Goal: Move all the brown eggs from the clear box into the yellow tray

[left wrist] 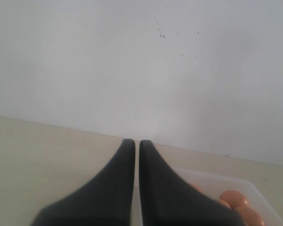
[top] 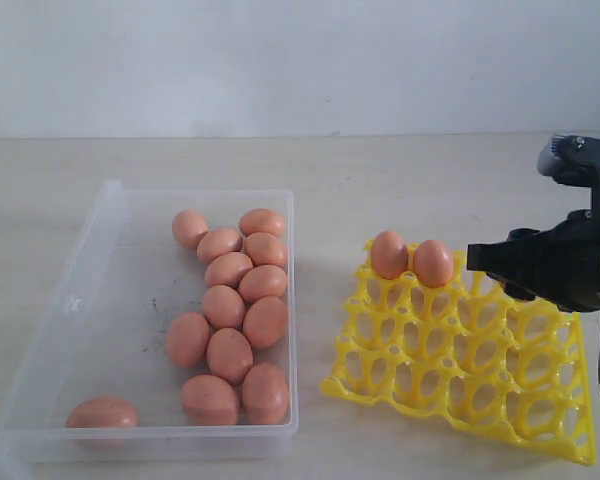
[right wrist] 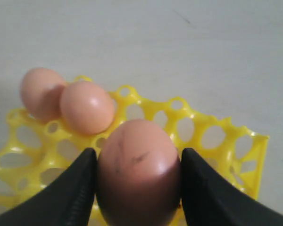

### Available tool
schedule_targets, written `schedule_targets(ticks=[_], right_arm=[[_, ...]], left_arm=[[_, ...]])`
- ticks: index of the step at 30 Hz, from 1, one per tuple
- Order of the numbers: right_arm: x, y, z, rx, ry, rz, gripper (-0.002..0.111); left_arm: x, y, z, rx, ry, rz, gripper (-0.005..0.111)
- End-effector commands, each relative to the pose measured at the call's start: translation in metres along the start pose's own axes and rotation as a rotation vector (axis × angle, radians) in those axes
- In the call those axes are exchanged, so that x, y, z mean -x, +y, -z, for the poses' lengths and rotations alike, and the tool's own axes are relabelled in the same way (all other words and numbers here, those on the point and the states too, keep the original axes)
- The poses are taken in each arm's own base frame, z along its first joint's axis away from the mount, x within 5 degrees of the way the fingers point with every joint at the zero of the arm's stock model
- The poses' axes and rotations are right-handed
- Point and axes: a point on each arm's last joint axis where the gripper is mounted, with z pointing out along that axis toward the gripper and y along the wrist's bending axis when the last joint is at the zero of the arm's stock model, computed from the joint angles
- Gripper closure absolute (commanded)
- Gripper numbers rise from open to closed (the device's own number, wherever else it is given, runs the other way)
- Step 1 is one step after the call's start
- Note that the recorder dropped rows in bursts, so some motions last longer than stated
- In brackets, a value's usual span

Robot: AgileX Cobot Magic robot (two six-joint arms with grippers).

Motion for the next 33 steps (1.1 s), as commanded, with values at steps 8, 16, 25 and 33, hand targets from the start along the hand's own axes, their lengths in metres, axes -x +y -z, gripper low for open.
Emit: schedule_targets(ticks=[8,16,25,33], right_arm=[[0.015,-0.002,-0.028,-0.099,-0.003,0.111,0.109],[0.015,0.002,-0.037,-0.110,0.009,0.135,0.109],[0.016,0.044,-0.002,-0.574,-0.468,0.259,0.109],[-0.011,0.082,-0.011,-0.410,-0.116,1.400,0.109]], left_arm=[[0.003,0.000,0.000,0.003,-0.022,0.018,0.103],[0.003,0.000,0.000,0.003,-0.022,0.018,0.103],[0.003,0.000,0.000,0.003,-0.022,0.018,0.103],[0.003,0.000,0.000,0.003,-0.022,0.018,0.103]])
